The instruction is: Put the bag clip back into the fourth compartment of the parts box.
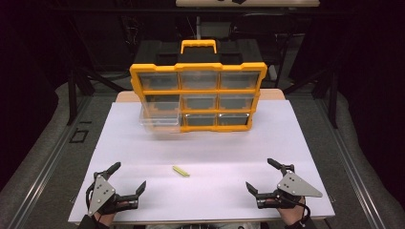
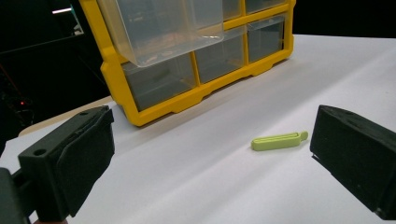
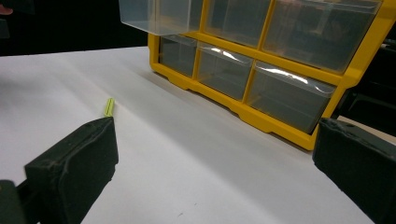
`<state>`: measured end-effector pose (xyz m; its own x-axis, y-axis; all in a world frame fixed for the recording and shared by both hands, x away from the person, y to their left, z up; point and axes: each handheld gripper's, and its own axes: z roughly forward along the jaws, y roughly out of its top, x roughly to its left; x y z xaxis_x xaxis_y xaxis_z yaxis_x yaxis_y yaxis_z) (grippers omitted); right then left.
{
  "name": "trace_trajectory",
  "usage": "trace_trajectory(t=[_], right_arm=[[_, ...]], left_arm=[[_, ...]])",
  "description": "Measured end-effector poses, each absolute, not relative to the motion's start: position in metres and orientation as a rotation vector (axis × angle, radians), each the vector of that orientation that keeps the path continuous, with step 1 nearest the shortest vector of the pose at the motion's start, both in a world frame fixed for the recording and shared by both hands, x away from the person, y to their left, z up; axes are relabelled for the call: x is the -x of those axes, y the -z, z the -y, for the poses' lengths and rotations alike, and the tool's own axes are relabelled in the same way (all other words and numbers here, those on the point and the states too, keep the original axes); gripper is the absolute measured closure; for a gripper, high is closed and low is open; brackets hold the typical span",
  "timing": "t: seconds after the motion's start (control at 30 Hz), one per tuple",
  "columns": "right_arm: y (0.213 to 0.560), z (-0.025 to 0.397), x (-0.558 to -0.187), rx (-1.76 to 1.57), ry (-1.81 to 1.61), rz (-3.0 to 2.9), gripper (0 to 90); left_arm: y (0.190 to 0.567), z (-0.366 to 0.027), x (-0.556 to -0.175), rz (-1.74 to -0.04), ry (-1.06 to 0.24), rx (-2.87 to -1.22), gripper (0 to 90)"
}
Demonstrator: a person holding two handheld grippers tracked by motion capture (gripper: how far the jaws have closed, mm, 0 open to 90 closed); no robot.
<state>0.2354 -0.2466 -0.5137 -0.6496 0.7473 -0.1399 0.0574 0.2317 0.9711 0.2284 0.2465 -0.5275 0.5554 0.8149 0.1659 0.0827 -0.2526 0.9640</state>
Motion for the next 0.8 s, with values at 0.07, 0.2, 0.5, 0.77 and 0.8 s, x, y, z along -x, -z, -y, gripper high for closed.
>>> trace_trajectory(t=[0.07,0.2,0.5,0.77,0.8], right_arm=[[0.514,0.246,-0.236,-0.74,-1.46,-1.903,0.0],[0.514,0.244,-0.238,-0.743,-1.454,-1.902,0.0],[0.516,0.232,-0.247,-0.75,-1.443,-1.944,0.0],[0.517,0.215,-0.258,-0.719,-1.422,-2.007,0.0],[0.518,0.212,-0.26,-0.717,-1.423,-2.012,0.0]], left_arm=[[0.528,-0.246,-0.228,-0.758,-0.837,-1.7,0.1],[0.528,-0.247,-0.229,-0.757,-0.827,-1.702,0.2],[0.528,-0.247,-0.229,-0.756,-0.823,-1.705,0.1],[0.528,-0.247,-0.23,-0.763,-0.821,-1.708,0.2],[0.528,-0.247,-0.23,-0.763,-0.821,-1.708,0.2]])
